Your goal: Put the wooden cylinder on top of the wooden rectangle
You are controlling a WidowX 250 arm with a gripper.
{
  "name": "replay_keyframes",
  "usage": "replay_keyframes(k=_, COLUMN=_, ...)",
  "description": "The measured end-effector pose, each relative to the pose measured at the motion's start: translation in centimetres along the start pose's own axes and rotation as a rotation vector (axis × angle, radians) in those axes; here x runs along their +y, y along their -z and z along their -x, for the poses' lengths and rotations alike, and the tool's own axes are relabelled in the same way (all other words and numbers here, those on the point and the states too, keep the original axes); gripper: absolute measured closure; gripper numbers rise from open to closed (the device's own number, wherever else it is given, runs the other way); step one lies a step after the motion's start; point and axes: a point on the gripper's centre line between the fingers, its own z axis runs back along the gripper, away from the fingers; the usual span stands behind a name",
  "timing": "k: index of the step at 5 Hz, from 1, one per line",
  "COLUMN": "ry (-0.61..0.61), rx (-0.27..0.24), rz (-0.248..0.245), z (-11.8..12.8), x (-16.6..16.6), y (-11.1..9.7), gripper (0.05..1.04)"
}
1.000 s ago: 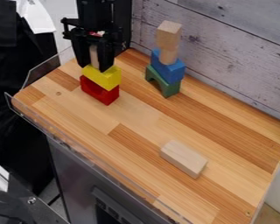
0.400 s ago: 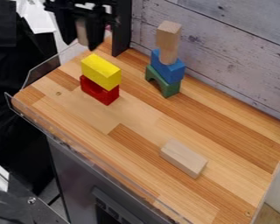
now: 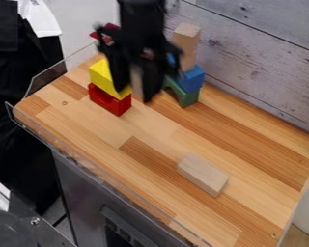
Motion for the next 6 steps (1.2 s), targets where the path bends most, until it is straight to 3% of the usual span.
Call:
replay_keyframes(k=2, ry=0.137, rx=0.100, rz=0.036, z=-0.7, x=-4.1, y=5.4, gripper=0.542)
replay_keyframes(k=3, ry=0.157, rx=0.109, rz=0.066, z=-0.6, x=-5.0, y=6.7, gripper=0.542)
replay_keyframes(k=5, ry=0.180, rx=0.134, rz=0.068, z=1.2, x=-6.2, y=6.9, gripper=0.542)
replay_keyframes(k=6, ry=0.178, rx=0.126, rz=0.072, z=1.2, x=-6.5, y=6.8, gripper=0.472)
